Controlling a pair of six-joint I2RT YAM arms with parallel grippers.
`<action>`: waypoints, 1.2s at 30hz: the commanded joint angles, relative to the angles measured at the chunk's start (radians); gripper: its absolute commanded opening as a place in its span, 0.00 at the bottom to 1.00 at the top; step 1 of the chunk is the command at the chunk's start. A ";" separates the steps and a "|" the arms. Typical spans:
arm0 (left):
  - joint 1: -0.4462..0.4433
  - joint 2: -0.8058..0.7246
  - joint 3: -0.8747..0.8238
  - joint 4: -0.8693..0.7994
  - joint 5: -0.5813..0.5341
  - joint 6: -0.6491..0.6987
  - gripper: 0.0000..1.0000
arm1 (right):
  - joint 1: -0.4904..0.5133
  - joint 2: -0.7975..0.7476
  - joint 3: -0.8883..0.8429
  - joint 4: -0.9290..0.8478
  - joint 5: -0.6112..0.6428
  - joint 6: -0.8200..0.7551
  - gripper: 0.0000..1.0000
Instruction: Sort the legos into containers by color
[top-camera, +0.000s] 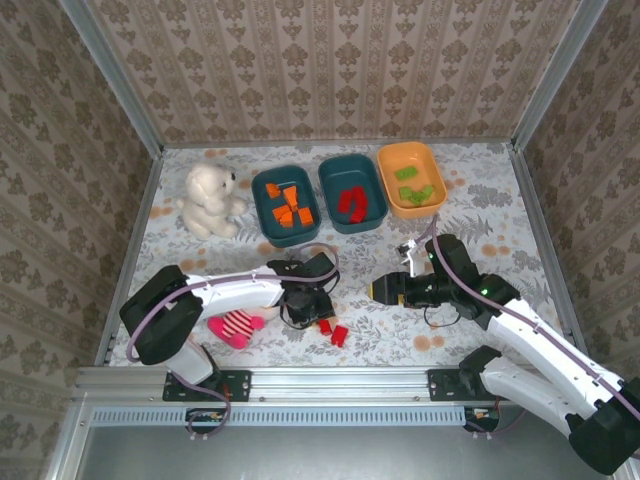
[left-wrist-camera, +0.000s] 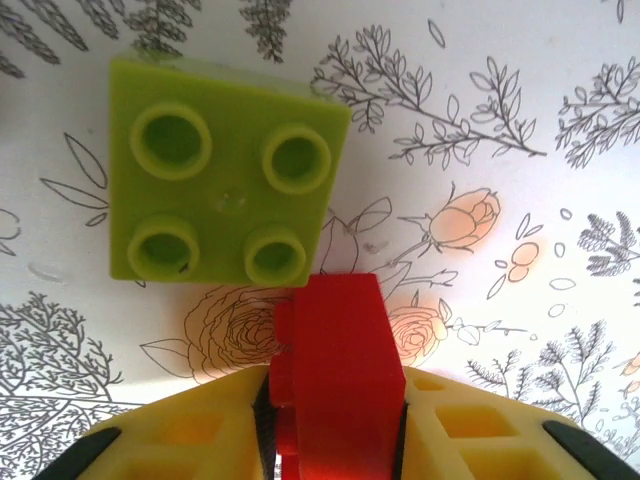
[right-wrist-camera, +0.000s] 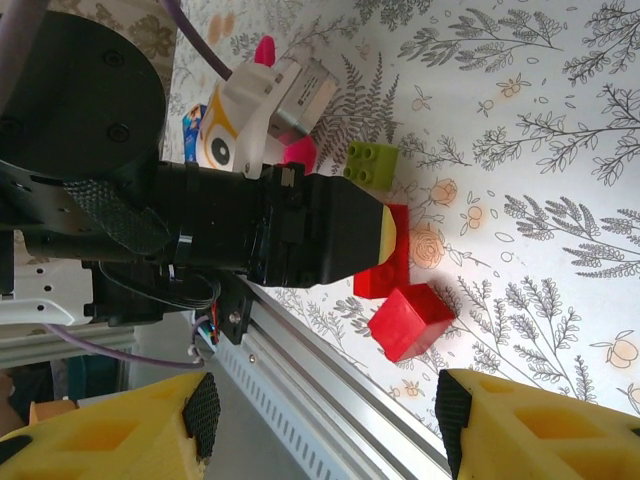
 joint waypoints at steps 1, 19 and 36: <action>-0.007 -0.030 0.031 -0.061 -0.040 0.000 0.29 | 0.004 0.009 0.000 0.000 -0.031 -0.012 0.62; 0.199 -0.043 0.404 -0.234 -0.150 0.293 0.19 | -0.005 0.126 0.202 0.081 0.133 0.053 0.62; 0.396 0.657 1.167 0.112 -0.131 0.579 0.21 | -0.195 0.448 0.502 0.143 0.118 0.114 0.63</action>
